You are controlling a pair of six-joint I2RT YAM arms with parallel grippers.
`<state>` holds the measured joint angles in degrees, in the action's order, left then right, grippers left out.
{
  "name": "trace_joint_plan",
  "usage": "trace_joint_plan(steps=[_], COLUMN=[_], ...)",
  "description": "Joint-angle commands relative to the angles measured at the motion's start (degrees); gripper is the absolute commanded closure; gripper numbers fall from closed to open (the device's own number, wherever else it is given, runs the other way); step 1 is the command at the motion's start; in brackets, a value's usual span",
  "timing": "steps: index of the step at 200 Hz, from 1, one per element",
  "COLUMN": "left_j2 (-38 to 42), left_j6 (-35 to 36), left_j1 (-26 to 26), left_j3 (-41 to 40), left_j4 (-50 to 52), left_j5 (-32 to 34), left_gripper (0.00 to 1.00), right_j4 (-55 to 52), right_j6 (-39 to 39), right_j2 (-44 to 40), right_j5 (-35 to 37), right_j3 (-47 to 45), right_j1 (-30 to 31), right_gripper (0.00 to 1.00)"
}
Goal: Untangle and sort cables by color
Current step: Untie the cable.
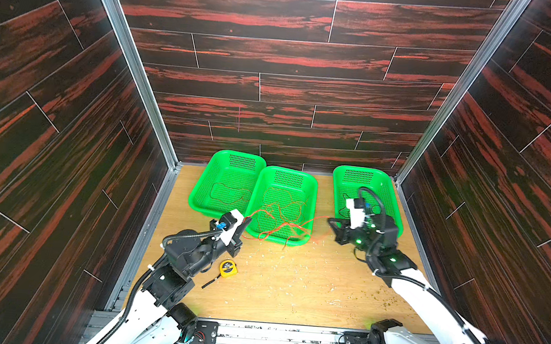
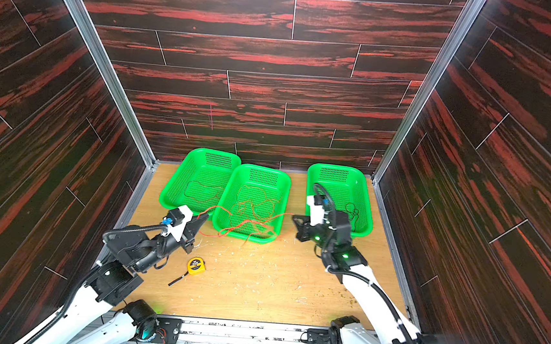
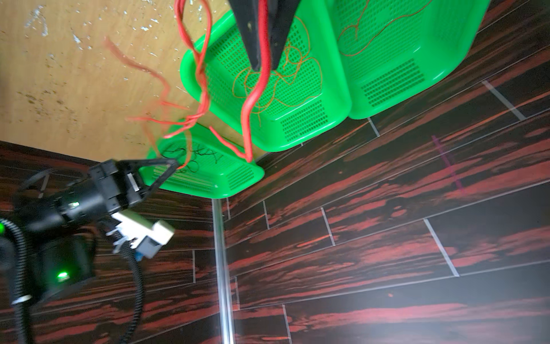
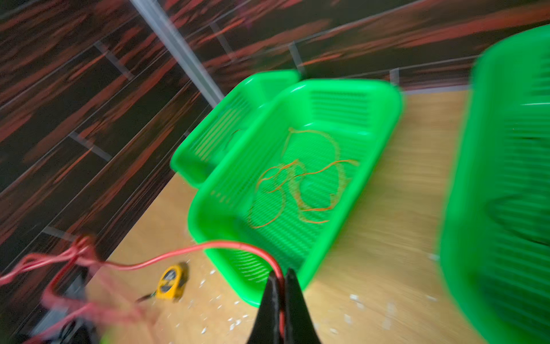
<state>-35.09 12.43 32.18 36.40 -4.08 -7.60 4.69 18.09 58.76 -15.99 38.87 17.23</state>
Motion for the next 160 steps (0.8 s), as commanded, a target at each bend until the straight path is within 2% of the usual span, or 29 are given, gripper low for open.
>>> trace_joint_plan(steps=[1,36,77,133,142,160], left_j2=[2.53,3.91,4.07,3.89,3.85,3.26], left_j6=[0.84,1.37,1.38,0.58,0.34,-0.18], left_j1=[-0.29,-0.56,-2.10,-5.57,-6.05,-6.34], left_j3=[-1.01,-1.08,-0.37,0.29,0.40,1.01], left_j4=[1.60,4.01,6.99,7.50,7.50,7.18], left_j5=[5.04,11.14,18.01,21.91,21.39,18.51], left_gripper=[1.00,1.00,1.00,1.00,1.00,1.00], right_j4=[-4.78,-11.76,-15.35,-18.65,-18.31,-16.28], right_j6=[-1.49,-3.68,-4.16,-6.72,-7.64,-9.70], right_j2=[-3.21,-6.43,-9.80,-10.03,-9.92,-9.35], right_j5=[4.13,6.22,4.41,6.19,3.83,-5.83], right_j3=[-0.24,-0.97,-2.88,-3.09,-3.38,-4.17], right_j1=[-3.31,-10.45,-20.54,-24.12,-24.20,-24.18], right_gripper=[1.00,1.00,1.00,1.00,1.00,1.00])
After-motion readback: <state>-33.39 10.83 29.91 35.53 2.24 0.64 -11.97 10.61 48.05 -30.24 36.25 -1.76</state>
